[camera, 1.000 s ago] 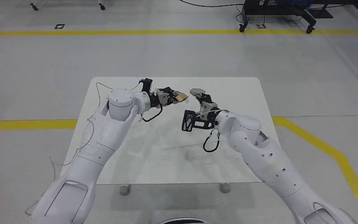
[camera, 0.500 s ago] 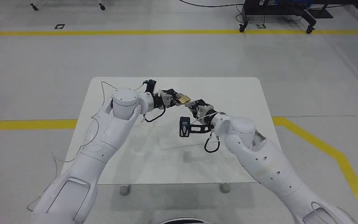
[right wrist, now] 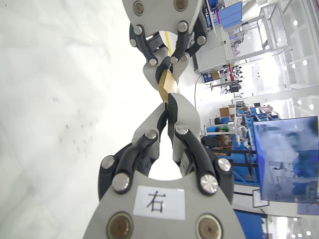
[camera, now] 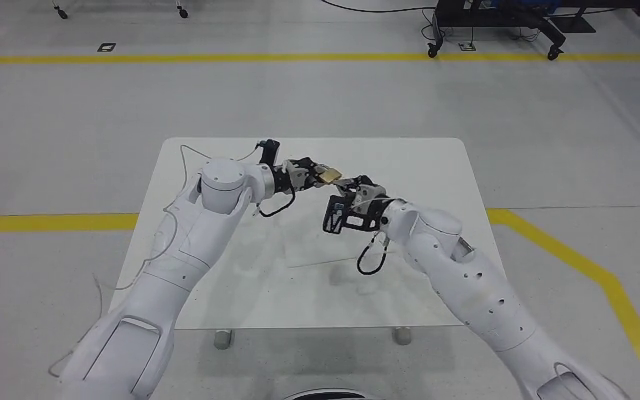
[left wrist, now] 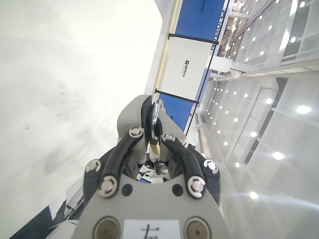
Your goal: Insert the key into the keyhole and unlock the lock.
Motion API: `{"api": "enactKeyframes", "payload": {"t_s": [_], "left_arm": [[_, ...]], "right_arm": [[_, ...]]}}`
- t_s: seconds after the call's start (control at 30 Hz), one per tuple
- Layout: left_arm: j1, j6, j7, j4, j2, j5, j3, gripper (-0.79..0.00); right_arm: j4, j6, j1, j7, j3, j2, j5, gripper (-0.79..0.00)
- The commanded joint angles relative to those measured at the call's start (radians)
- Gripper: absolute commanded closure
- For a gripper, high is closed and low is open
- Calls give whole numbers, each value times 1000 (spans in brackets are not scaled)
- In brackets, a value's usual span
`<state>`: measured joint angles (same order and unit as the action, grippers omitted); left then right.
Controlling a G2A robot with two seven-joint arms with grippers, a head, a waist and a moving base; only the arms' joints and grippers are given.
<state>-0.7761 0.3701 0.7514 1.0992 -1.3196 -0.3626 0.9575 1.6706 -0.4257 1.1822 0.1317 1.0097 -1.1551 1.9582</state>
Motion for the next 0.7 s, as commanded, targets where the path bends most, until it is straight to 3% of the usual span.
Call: {"api": "enactKeyframes", "payload": {"t_s": [0.0,0.67], "left_arm": [[-2,-5,1,3,0,5,-1,0],[-42,-70,-28,57,9,48,25,0]], "right_arm": [[-16,-7,2,-21,25,-1,-86,0],[-248,-288,-64,-82,136,-14,-747,0]]}}
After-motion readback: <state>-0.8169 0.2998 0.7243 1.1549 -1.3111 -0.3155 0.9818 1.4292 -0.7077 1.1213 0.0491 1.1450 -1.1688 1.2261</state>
